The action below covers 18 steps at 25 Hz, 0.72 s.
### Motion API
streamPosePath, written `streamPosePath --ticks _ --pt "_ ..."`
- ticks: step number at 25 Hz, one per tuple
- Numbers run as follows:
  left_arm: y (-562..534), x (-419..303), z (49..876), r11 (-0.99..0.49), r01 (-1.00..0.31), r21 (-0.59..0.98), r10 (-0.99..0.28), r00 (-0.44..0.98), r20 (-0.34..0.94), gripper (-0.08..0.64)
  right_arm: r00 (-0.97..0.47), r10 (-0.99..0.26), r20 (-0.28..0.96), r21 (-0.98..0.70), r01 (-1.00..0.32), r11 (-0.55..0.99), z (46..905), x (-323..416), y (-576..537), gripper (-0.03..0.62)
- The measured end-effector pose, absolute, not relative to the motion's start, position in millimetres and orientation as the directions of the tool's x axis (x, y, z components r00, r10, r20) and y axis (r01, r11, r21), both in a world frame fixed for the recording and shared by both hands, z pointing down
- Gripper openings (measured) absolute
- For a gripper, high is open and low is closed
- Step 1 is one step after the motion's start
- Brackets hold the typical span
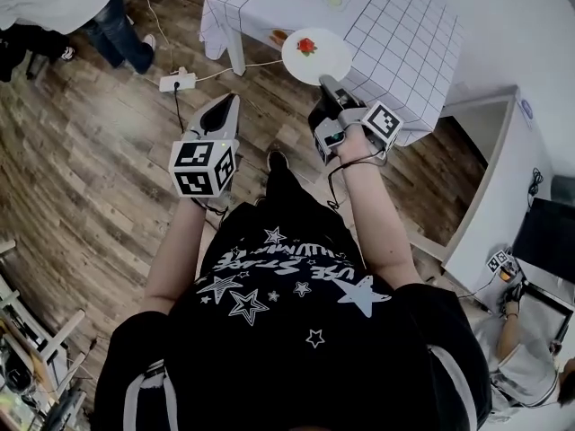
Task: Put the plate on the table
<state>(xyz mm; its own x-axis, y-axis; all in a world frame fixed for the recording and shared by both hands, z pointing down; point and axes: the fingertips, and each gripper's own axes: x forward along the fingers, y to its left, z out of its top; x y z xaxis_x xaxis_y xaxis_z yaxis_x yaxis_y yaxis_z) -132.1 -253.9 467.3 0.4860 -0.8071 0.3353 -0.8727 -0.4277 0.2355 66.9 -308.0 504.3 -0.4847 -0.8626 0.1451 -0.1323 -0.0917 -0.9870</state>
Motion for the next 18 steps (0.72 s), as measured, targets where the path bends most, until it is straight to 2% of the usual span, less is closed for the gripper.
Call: streamPosePath --ticks 10,18 --pt "-361.5 -83.9 452.2 -0.462 -0.859 0.223 -0.773 0.513 0.373 0.009 -0.468 -0.866 0.176 -0.984 -0.109 -0.141 506.2 105.3 -396.4 0.026" --pt "-389.9 -71.9 468.8 -0.455 -0.867 0.205 -0.767 0.498 0.404 0.009 -0.503 -0.846 0.178 -0.984 -0.091 -0.153 532.5 108.3 -428.5 0.026"
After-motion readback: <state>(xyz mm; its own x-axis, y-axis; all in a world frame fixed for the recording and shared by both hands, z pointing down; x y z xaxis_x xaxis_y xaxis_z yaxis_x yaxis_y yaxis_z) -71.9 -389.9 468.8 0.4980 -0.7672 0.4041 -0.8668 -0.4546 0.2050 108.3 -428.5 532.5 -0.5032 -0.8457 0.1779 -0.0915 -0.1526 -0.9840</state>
